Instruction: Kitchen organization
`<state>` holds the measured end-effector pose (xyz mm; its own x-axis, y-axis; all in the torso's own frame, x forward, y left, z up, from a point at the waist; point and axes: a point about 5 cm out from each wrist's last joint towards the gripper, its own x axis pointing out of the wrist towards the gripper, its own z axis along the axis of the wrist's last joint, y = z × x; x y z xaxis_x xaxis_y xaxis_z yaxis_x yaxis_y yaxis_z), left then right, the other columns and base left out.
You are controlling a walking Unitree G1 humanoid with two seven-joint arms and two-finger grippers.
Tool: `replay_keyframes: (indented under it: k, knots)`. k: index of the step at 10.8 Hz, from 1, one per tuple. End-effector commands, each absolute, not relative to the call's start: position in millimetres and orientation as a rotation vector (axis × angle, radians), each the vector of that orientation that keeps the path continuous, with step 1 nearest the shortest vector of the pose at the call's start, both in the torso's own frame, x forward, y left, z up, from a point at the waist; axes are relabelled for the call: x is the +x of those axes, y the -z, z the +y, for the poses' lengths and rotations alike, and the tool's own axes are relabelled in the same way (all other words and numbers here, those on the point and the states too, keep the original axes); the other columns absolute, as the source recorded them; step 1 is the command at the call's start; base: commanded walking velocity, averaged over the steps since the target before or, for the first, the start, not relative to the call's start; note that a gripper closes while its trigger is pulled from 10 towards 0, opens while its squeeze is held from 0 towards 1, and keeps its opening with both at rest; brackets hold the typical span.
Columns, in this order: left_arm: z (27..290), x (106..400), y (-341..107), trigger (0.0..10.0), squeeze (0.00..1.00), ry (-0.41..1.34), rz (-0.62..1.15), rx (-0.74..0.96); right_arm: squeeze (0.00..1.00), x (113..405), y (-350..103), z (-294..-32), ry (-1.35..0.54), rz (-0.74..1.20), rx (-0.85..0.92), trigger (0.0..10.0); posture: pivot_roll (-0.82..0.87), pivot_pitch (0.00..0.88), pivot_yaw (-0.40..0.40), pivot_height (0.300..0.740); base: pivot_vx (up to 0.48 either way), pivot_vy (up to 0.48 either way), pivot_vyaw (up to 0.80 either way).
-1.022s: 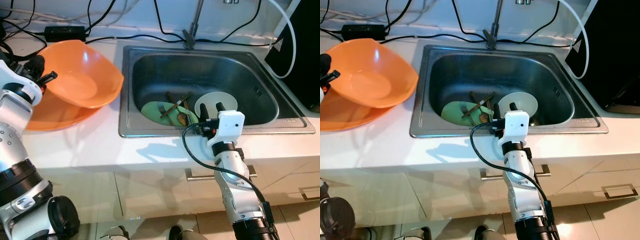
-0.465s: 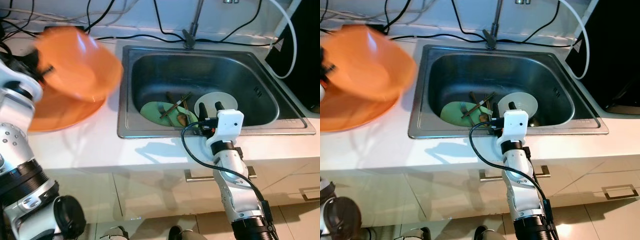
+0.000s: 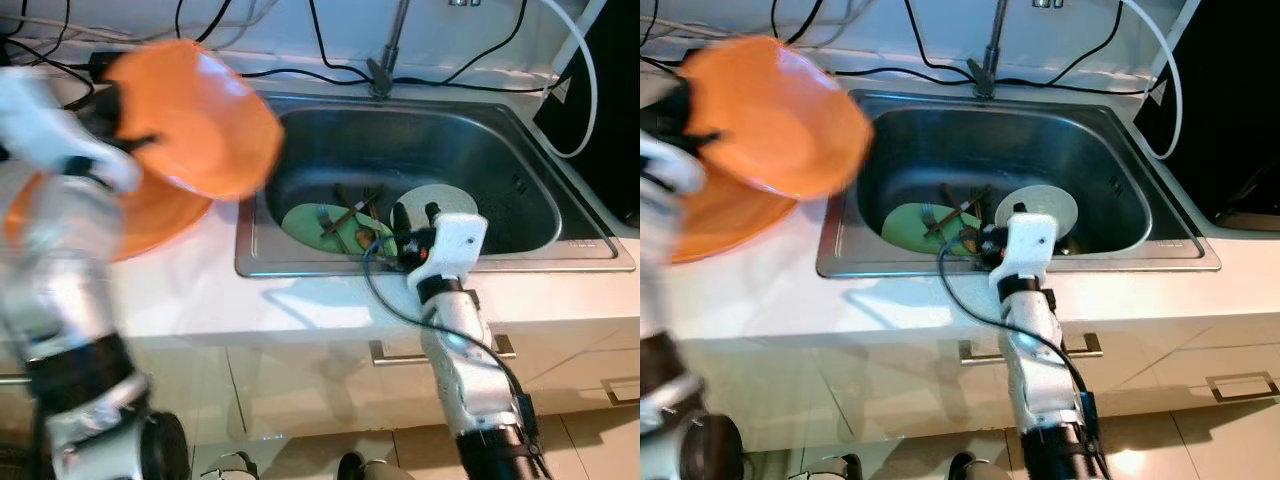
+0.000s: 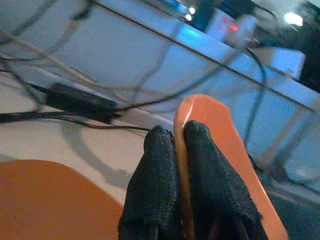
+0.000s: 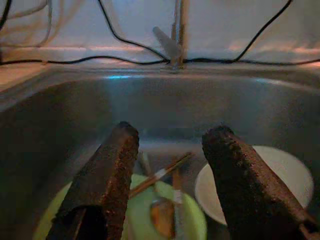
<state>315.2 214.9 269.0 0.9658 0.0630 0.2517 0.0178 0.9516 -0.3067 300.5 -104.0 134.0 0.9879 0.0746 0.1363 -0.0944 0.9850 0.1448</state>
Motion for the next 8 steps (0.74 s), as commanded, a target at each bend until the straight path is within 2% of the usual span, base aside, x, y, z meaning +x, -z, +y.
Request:
replay_keyframes:
  k: [1, 4, 5, 8]
  knots:
    - [207.6, 310.1, -280.7, 10.0, 0.00, 0.007, -0.333, -0.274, 1.00, 302.0, -138.4, -105.7, -0.089, -0.129, 0.191, 10.0, 0.08, 0.084, -0.066, 0.740, 0.000, 0.000, 0.00]
    - [196.0, 311.4, -283.6, 10.0, 0.00, 0.031, -0.351, -0.244, 1.00, 304.0, -145.6, -98.9, -0.128, -0.113, 0.296, 10.0, 0.08, 0.085, -0.063, 0.740, 0.000, 0.000, 0.00]
    - [191.2, 312.6, -284.7, 10.0, 0.00, 0.038, -0.364, -0.226, 1.00, 305.5, -154.7, -95.0, -0.166, -0.115, 0.410, 10.0, 0.08, 0.085, -0.063, 0.740, 0.000, 0.000, 0.00]
    - [183.8, 314.3, -283.8, 10.0, 0.00, 0.059, -0.375, -0.206, 1.00, 304.7, -164.6, -87.2, -0.256, -0.113, 0.476, 10.0, 0.08, 0.084, -0.062, 0.740, 0.000, 0.000, 0.00]
